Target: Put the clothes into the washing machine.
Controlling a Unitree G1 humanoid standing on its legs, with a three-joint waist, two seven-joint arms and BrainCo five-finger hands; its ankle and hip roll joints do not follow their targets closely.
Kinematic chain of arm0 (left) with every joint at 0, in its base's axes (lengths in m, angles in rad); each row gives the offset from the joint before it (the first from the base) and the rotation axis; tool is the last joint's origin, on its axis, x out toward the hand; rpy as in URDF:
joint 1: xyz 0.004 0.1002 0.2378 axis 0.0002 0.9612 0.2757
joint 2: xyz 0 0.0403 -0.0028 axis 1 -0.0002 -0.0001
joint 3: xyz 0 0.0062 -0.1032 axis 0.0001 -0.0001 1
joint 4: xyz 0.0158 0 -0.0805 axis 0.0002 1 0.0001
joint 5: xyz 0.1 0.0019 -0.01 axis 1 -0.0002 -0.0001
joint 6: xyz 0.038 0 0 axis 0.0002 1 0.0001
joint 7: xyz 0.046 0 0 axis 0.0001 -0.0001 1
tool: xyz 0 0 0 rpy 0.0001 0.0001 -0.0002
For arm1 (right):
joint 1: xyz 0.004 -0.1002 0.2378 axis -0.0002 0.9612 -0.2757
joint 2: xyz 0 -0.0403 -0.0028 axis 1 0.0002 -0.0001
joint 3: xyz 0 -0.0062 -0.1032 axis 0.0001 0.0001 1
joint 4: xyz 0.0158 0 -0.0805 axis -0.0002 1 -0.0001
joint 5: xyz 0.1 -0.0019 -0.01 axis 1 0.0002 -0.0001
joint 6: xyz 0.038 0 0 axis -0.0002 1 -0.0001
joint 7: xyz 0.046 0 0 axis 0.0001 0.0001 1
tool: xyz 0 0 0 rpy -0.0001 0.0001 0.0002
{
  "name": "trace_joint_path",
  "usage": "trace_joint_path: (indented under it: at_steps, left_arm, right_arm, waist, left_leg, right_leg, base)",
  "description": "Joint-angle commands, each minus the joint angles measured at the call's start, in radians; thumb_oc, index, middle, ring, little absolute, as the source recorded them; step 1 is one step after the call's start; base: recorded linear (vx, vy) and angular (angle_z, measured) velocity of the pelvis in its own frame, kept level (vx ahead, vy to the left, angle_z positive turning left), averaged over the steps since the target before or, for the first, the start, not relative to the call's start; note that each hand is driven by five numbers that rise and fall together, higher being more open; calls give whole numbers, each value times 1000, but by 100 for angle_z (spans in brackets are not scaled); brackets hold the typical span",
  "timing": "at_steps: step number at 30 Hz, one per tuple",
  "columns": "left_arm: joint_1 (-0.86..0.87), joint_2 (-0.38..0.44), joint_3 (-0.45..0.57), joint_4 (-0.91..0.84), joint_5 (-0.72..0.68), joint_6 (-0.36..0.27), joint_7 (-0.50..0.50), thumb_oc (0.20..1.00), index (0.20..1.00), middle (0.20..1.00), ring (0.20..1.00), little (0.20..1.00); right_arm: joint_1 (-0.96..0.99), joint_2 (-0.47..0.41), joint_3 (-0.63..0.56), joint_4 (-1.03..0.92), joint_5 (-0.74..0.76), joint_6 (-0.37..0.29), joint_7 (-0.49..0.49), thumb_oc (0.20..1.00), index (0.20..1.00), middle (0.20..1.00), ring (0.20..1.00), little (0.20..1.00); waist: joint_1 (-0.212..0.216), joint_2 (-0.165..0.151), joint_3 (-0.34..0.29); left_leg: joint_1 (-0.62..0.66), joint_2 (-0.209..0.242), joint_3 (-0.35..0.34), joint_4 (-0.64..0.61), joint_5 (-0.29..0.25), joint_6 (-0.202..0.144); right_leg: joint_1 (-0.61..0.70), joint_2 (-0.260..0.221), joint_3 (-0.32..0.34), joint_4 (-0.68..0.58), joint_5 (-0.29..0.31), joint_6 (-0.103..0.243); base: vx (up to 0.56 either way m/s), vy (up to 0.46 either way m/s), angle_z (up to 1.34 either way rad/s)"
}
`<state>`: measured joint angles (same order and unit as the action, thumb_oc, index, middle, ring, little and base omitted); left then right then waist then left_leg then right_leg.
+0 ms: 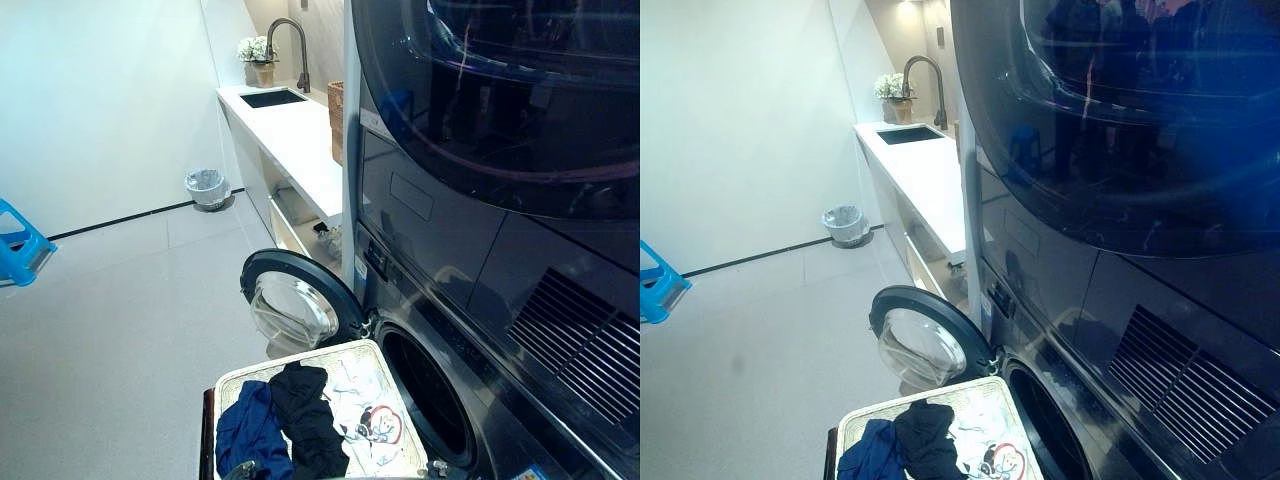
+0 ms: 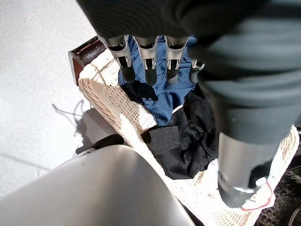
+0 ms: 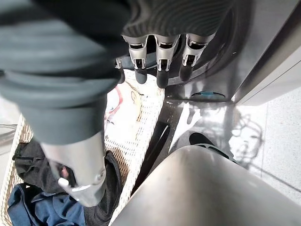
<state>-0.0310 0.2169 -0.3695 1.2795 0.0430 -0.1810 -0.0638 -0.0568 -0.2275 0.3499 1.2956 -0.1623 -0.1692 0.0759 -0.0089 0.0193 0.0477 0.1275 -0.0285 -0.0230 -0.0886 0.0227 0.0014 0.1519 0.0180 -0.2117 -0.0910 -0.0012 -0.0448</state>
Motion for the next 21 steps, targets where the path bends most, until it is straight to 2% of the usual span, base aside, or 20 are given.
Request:
trace_joint_path:
  at_steps: [1,4,11,21]
  left_arm:
    - [-71,-66,-17,34,-18,-35,13,1000,1000,1000,1000,1000]
    - [-70,-60,-11,29,-22,-55,45,1000,1000,1000,1000,1000]
    - [-57,-60,4,41,-21,-18,40,1000,1000,1000,1000,1000]
    - [-52,-70,-6,47,-9,-10,19,1000,1000,1000,1000,1000]
  right_arm:
    - [-35,49,34,17,0,9,15,1000,1000,1000,1000,1000]
    - [-43,45,35,22,-5,9,23,1000,1000,1000,1000,1000]
    - [-55,45,27,41,-7,5,36,1000,1000,1000,1000,1000]
    - [-48,51,23,43,-9,8,31,1000,1000,1000,1000,1000]
  waist:
    - [18,-39,18]
    - [14,-39,18]
    - [15,-43,17]
    - [12,-41,14]
  left_leg:
    - [-5,-42,53,1,-10,32]
    - [-1,-38,63,1,-12,32]
    - [4,-38,71,1,-11,35]
    - [5,-41,71,1,-12,38]
  right_leg:
    - [-43,-41,83,19,70,89]
    - [-42,-37,96,20,70,87]
    - [-39,-33,104,23,69,82]
    - [-38,-34,103,23,67,80]
  base:
    - [8,-5,-4]
    - [20,-5,-14]
    - [6,-1,-3]
    - [0,0,0]
